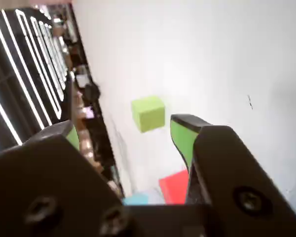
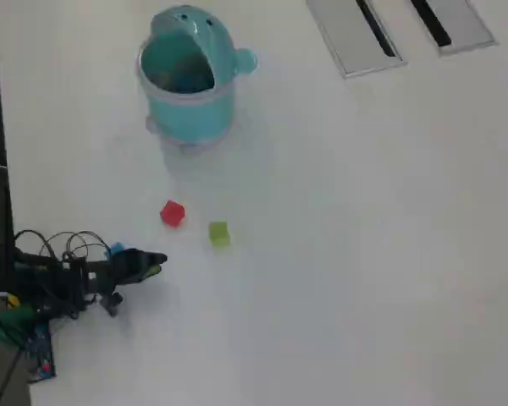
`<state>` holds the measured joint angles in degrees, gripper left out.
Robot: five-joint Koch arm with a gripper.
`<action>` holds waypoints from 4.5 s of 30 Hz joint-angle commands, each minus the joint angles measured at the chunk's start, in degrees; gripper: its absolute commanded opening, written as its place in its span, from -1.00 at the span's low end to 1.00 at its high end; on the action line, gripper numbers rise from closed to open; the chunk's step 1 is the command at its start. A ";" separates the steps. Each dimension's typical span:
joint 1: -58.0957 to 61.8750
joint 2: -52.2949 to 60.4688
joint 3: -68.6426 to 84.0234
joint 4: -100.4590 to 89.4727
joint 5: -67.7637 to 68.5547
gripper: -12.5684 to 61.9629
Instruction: Grasp RGB lego blocks and put them in the bin one by one.
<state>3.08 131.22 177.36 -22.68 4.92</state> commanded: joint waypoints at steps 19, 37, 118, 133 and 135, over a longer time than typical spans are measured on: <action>-0.09 3.52 4.22 -1.23 -8.96 0.25; -0.09 3.52 4.22 -1.49 -9.23 0.25; -41.04 1.76 -24.96 3.60 -91.49 0.26; -37.97 -4.39 -30.94 27.25 -96.86 0.24; -36.65 -7.82 -33.13 26.89 -96.86 0.25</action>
<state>-34.28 124.28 149.77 5.45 -92.20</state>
